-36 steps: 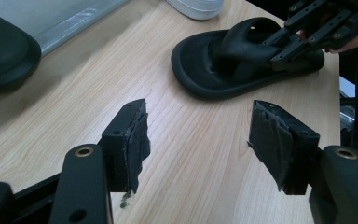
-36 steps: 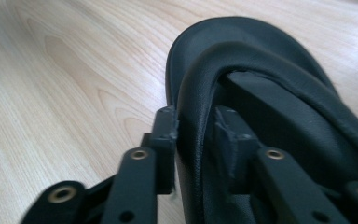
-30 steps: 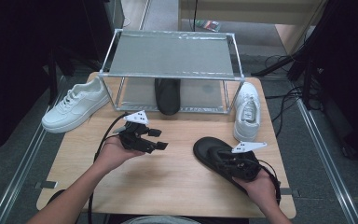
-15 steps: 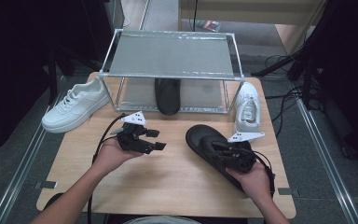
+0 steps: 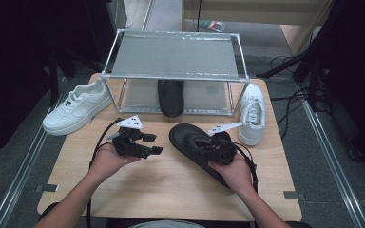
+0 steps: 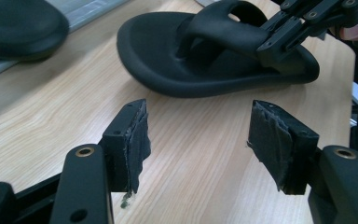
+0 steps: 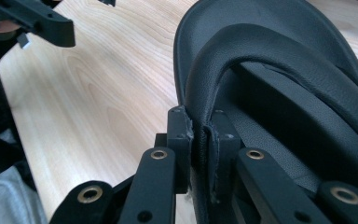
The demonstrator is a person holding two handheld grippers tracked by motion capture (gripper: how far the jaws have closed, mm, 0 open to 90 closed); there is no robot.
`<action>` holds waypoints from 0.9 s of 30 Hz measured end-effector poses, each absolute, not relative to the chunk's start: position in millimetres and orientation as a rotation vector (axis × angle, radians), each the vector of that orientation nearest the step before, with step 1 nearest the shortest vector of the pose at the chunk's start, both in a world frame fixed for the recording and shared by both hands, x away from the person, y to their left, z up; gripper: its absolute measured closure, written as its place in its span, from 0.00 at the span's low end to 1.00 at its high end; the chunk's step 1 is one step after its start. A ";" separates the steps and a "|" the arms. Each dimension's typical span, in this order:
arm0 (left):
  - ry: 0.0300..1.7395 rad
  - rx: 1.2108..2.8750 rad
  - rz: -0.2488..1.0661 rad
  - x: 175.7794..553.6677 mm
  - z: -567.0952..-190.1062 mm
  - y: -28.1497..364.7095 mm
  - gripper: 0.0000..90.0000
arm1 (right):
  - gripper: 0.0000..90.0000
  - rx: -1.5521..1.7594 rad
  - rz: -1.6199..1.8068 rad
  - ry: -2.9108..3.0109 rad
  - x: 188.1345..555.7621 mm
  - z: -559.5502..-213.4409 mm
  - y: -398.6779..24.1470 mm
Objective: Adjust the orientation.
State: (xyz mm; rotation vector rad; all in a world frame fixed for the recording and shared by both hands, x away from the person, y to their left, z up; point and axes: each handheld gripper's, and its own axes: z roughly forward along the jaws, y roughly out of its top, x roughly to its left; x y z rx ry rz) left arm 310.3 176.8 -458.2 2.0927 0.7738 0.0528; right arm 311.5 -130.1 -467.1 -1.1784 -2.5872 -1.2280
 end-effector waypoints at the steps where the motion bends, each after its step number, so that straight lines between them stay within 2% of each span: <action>1: 0.775 2.089 0.051 310.3 -458.1 178.0 0.43 | 0.92 -1.180 -1.218 -2.584 313.7 -467.4 -125.8; 20: 0.824 2.082 0.056 308.0 -464.3 185.6 0.44 | 0.91 -1.124 -1.172 -2.617 342.1 -502.5 -68.5; 23: 0.822 2.085 0.060 309.4 -466.3 185.0 0.44 | 0.88 -1.112 -1.192 -2.629 342.3 -502.2 -69.4; 26: 0.822 2.085 0.062 310.2 -466.9 184.4 0.45 | 0.77 -1.088 -1.214 -2.659 340.4 -498.4 -72.1; 27: 0.821 2.084 0.062 310.5 -466.9 184.3 0.45 | 0.76 -1.077 -1.228 -2.674 338.9 -495.3 -74.6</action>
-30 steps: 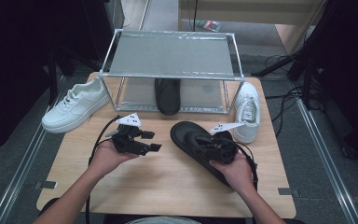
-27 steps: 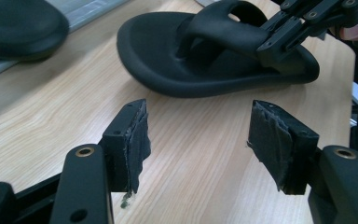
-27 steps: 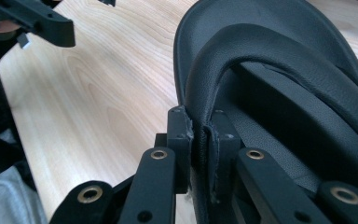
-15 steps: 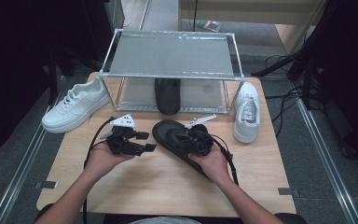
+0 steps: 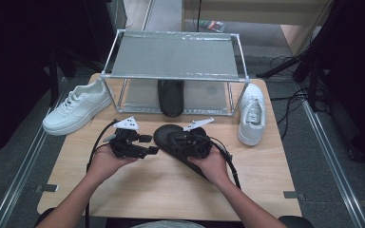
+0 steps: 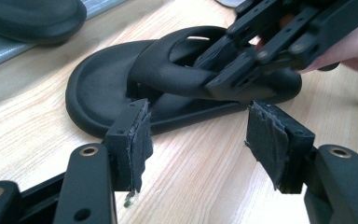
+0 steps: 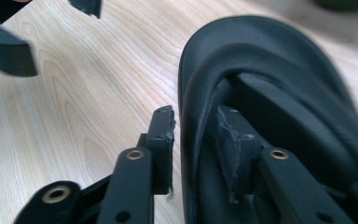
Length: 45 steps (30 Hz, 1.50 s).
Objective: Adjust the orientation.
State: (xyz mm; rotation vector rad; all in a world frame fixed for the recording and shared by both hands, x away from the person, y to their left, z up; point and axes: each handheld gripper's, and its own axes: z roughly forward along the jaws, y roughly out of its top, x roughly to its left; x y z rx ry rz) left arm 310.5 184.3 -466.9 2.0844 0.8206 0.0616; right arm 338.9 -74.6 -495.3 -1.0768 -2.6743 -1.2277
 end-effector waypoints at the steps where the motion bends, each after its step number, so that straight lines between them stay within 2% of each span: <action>1: 0.822 2.082 0.060 310.7 -466.8 183.9 0.45 | 0.76 -1.069 -1.231 -2.682 337.6 -492.9 -76.5; 3: 0.818 2.082 0.062 311.1 -466.9 182.3 0.47 | 0.76 -1.043 -1.282 -2.686 333.3 -484.5 -85.3; 6: 0.833 2.090 0.061 311.9 -467.8 178.9 0.55 | 0.77 -0.983 -1.375 -2.718 328.1 -474.7 -101.2; 8: 0.852 2.095 0.059 312.0 -467.1 175.6 0.68 | 0.80 -0.995 -1.402 -2.723 327.1 -470.8 -110.6; 13: 0.838 2.095 0.053 313.3 -467.5 163.3 0.90 | 0.99 -1.110 -1.397 -2.694 336.8 -470.1 -133.9; 16: 0.825 2.112 0.016 317.2 -470.9 154.0 1.00 | 1.00 -1.167 -1.332 -2.732 347.0 -476.0 -141.2; 21: 0.828 2.162 -0.022 325.5 -484.0 137.7 1.00 | 1.00 -1.272 -1.286 -2.743 362.0 -491.1 -150.7; 30: 0.836 2.189 -0.028 333.7 -493.3 128.8 1.00 | 1.00 -1.247 -1.274 -2.744 363.0 -498.6 -151.2; 45: 0.820 2.211 -0.059 341.8 -494.2 132.6 1.00 | 1.00 -1.253 -1.248 -2.730 340.9 -498.0 -149.1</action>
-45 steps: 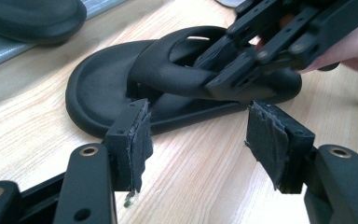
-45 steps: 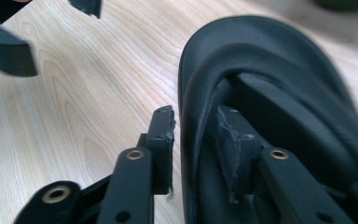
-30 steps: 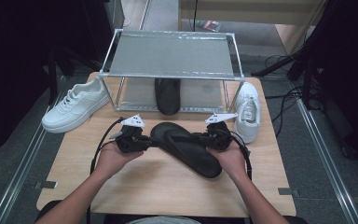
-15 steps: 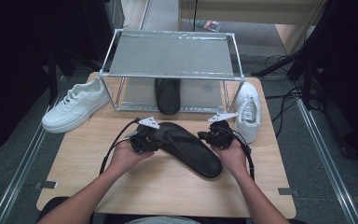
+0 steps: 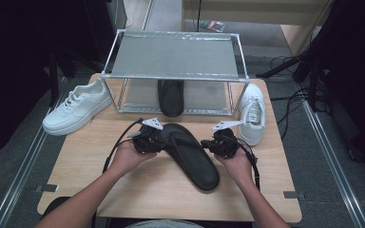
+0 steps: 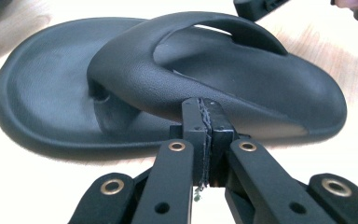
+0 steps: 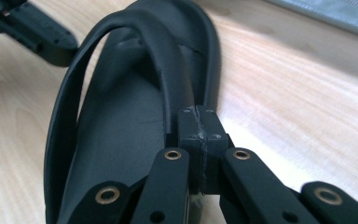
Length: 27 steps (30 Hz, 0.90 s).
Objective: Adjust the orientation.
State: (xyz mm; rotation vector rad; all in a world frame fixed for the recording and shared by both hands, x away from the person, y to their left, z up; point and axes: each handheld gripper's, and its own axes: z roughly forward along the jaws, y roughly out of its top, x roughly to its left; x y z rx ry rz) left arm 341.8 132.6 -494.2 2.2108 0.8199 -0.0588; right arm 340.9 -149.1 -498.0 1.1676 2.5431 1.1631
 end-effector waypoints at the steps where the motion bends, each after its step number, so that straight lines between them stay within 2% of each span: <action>1: 0.818 2.215 -0.058 342.0 -494.0 132.9 1.00 | 1.00 1.174 1.165 2.545 338.2 -498.0 -149.0; 27: 0.784 2.209 -0.086 354.9 -496.1 123.1 1.00 | 1.00 1.198 1.155 2.498 288.8 -499.8 -144.7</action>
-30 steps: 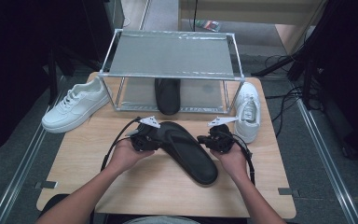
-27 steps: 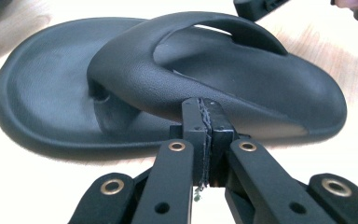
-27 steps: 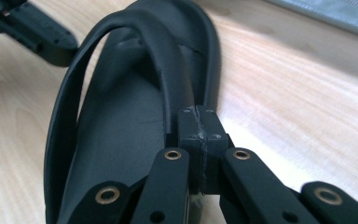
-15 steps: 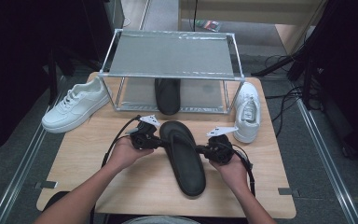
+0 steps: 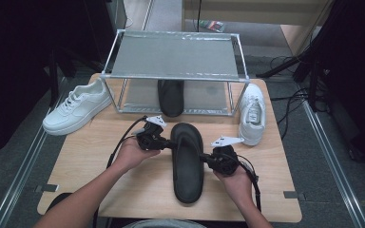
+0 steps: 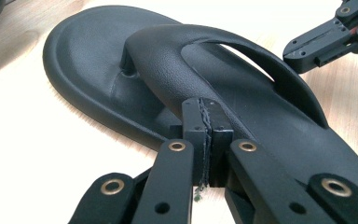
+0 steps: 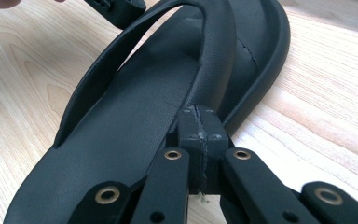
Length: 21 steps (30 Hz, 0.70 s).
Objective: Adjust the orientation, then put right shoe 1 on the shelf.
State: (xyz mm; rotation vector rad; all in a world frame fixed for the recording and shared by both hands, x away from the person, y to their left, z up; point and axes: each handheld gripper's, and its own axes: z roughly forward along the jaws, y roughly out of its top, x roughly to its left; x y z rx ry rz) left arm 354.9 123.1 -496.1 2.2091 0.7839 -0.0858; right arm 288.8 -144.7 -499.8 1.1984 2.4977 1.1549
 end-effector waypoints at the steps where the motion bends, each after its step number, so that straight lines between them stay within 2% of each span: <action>1: 0.781 2.208 -0.087 355.8 -496.1 122.6 1.00 | 1.00 1.200 1.156 2.499 288.9 -499.7 -145.1; 8: 0.762 2.225 -0.083 360.4 -493.3 124.3 0.95 | 0.99 1.204 1.191 2.464 288.4 -494.3 -148.1; 12: 0.779 2.180 -0.099 362.8 -482.5 130.4 0.90 | 0.86 1.192 1.257 2.429 285.7 -489.3 -147.0; 16: 0.802 2.133 -0.127 363.6 -473.7 137.4 0.78 | 0.72 1.251 1.291 2.410 287.7 -491.3 -147.4; 21: 0.819 2.138 -0.087 365.8 -466.9 142.7 0.63 | 0.66 1.271 1.271 2.424 289.7 -498.1 -141.2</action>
